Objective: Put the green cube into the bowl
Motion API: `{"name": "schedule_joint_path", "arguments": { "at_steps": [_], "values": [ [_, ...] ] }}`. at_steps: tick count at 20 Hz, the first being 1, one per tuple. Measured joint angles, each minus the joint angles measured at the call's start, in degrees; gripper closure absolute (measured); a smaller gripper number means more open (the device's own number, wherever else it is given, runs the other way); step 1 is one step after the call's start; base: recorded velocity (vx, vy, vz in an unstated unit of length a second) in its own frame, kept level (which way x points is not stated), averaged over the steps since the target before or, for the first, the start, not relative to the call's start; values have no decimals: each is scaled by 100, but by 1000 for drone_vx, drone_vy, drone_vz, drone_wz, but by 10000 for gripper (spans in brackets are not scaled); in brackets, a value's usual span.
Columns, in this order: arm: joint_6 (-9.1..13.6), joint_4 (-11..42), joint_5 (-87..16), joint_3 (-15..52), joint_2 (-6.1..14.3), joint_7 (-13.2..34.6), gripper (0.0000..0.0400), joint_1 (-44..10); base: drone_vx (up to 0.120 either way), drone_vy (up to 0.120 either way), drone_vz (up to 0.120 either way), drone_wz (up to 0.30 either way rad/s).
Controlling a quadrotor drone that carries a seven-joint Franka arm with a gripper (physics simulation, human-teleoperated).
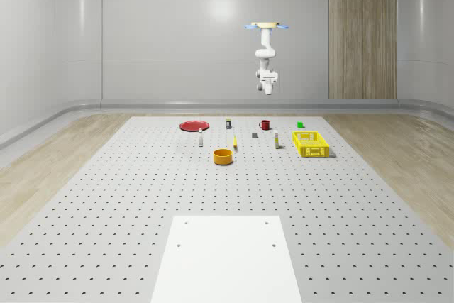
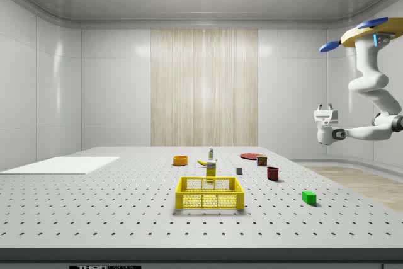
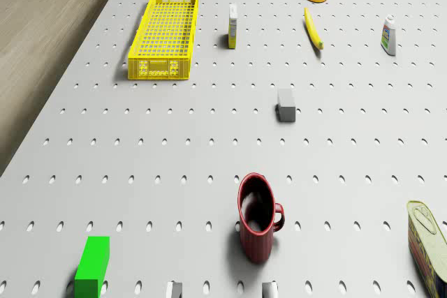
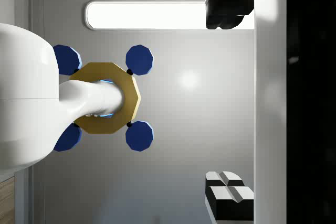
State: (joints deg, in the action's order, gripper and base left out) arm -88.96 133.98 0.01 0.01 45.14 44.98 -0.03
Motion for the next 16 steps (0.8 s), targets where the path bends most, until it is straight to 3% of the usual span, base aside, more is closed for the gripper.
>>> {"name": "schedule_joint_path", "arguments": {
  "at_steps": [8,16],
  "values": [
    [708,-973,7,11,-228,-10,0,-19,0,120,0,0],
    [1041,-1563,11,17,-450,-15,0,-30,0,120,0,0]
  ]
}}
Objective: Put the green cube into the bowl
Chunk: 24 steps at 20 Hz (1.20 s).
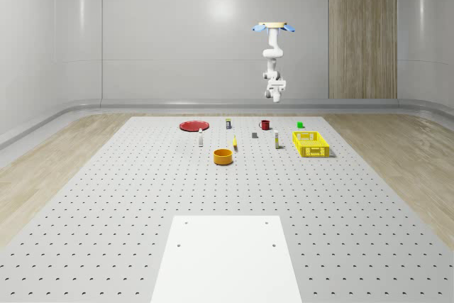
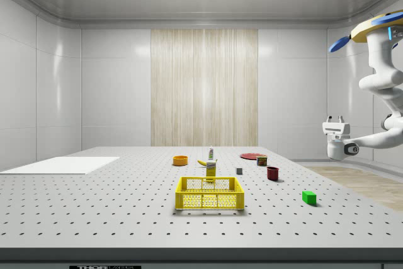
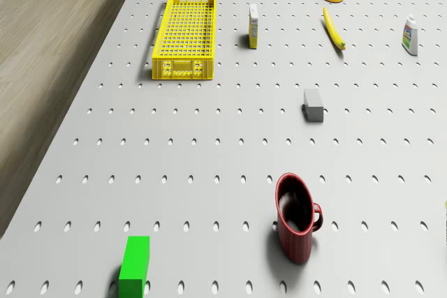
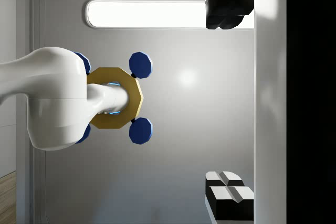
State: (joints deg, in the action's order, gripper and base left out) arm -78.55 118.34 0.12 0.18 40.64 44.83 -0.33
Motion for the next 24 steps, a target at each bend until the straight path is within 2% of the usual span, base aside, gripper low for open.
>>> {"name": "schedule_joint_path", "arguments": {
  "at_steps": [8,24],
  "values": [
    [51,-125,2,5,-39,-3,0,-7,0,120,0,0],
    [-2,-106,-6,18,-2,-6,0,-19,0,120,0,0]
  ]
}}
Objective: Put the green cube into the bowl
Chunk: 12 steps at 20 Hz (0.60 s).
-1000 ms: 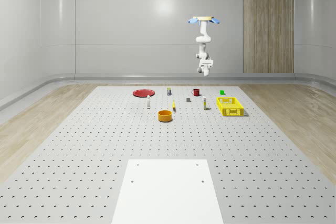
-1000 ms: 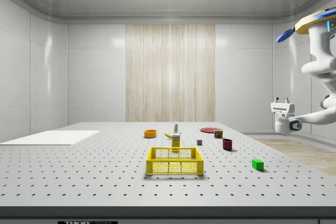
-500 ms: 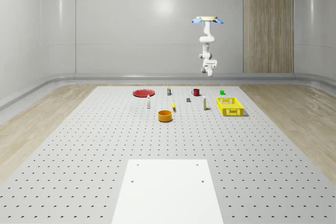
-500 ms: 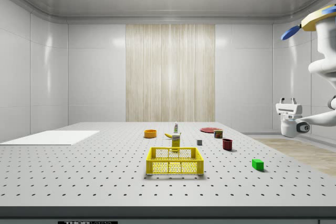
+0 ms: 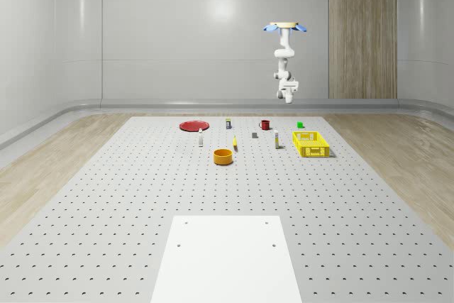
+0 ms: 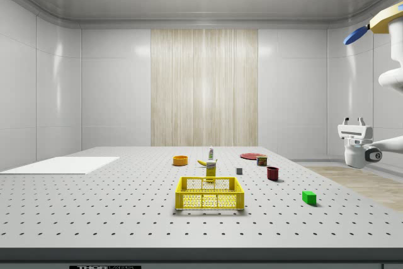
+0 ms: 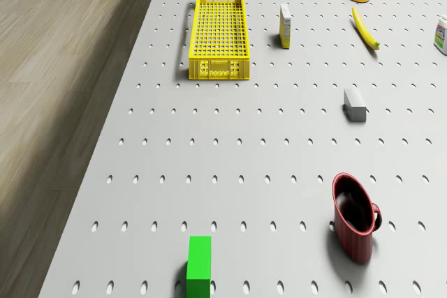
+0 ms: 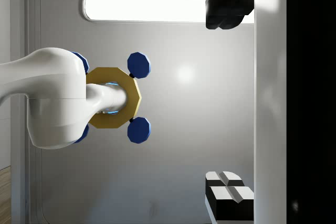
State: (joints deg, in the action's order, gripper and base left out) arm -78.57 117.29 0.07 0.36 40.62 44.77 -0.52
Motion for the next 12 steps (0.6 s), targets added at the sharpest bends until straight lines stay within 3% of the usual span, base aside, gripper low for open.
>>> {"name": "schedule_joint_path", "arguments": {
  "at_steps": [12],
  "values": [
    [-52,35,-81,61,36,9,0,-21,0,120,0,0]
  ]
}}
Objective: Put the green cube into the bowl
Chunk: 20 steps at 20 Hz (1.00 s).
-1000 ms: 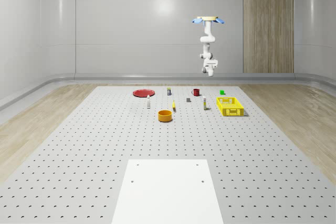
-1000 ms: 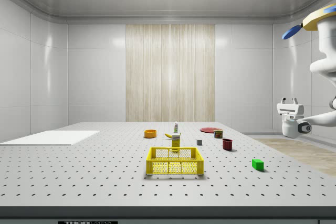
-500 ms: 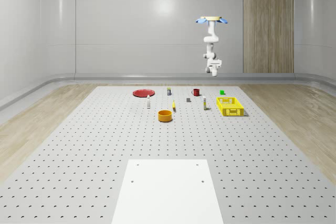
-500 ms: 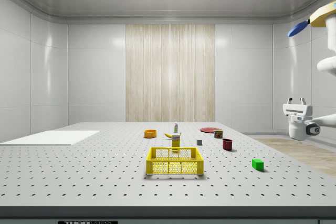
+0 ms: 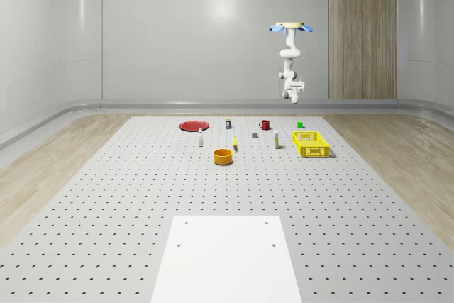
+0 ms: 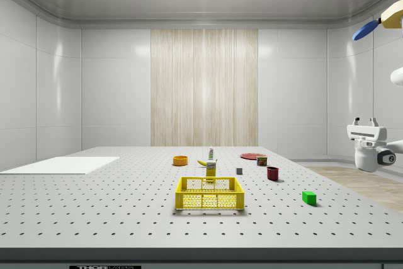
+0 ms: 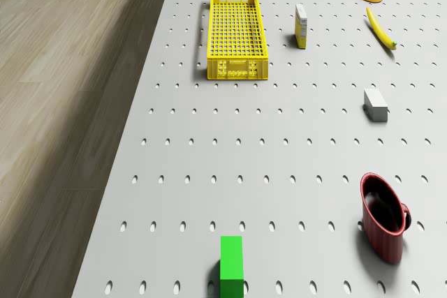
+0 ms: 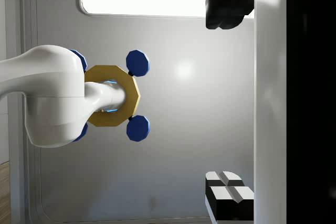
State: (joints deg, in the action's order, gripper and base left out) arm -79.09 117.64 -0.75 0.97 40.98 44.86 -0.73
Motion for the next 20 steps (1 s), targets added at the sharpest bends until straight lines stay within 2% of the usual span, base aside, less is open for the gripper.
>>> {"name": "schedule_joint_path", "arguments": {
  "at_steps": [3,7,11,13,15,20],
  "values": [
    [-13,10,-63,45,9,8,0,-14,13,13,0,0],
    [-32,27,-216,154,23,28,0,-48,120,0,0,0],
    [-53,57,-516,367,40,68,0,-113,60,110,0,0],
    [-66,87,-760,541,52,100,0,-167,120,0,0,0],
    [-82,139,-1098,780,69,147,0,-242,100,0,-100,0],
    [-153,527,-2585,1811,167,372,0,-579,0,0,-120,0]
  ]
}}
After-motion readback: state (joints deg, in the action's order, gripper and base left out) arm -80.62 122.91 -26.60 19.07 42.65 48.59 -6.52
